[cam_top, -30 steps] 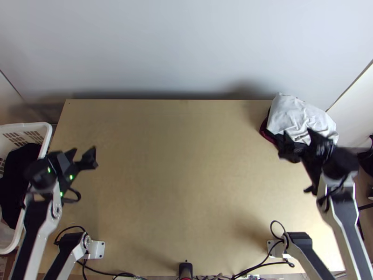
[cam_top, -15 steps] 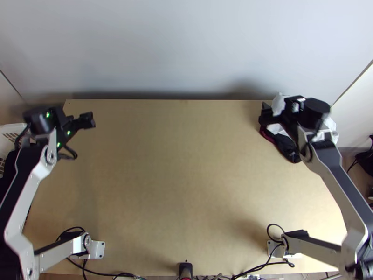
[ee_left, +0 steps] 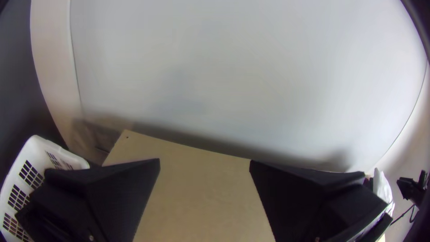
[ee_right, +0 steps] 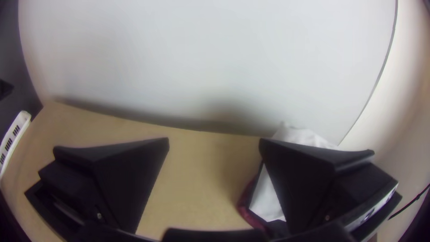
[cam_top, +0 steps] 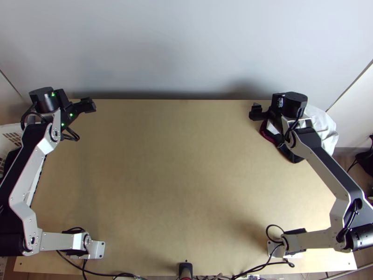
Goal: Fold the t-shirt
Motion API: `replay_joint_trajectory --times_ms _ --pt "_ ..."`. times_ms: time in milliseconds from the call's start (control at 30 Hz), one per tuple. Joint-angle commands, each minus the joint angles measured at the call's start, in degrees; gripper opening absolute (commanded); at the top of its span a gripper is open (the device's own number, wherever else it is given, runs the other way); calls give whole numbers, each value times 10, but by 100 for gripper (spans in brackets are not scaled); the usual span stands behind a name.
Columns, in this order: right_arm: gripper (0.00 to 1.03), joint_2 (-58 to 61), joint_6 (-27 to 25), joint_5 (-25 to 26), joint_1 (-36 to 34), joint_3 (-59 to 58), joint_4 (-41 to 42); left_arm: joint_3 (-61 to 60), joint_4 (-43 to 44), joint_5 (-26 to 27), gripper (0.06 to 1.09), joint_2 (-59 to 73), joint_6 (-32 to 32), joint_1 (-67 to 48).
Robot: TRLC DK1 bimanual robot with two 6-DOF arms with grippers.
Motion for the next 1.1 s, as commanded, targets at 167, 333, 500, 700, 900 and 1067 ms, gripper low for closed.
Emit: replay_joint_trajectory --times_ms 167,333,500,700,900,1067 --pt "93 -3 16 7 25 -13 6 8 6 -27 103 9 27 95" --pt "93 -10 15 8 34 -20 6 -10 9 -27 103 14 42 199" --pt "93 -27 7 8 45 -27 6 -33 44 -26 103 39 77 292" --pt "93 -44 5 9 61 -27 1 -24 85 -26 103 94 102 370" --pt "93 -57 2 12 75 -32 -8 6 106 -26 103 167 115 428" --pt "93 -70 -7 17 85 -32 -22 23 131 -26 103 244 136 464"
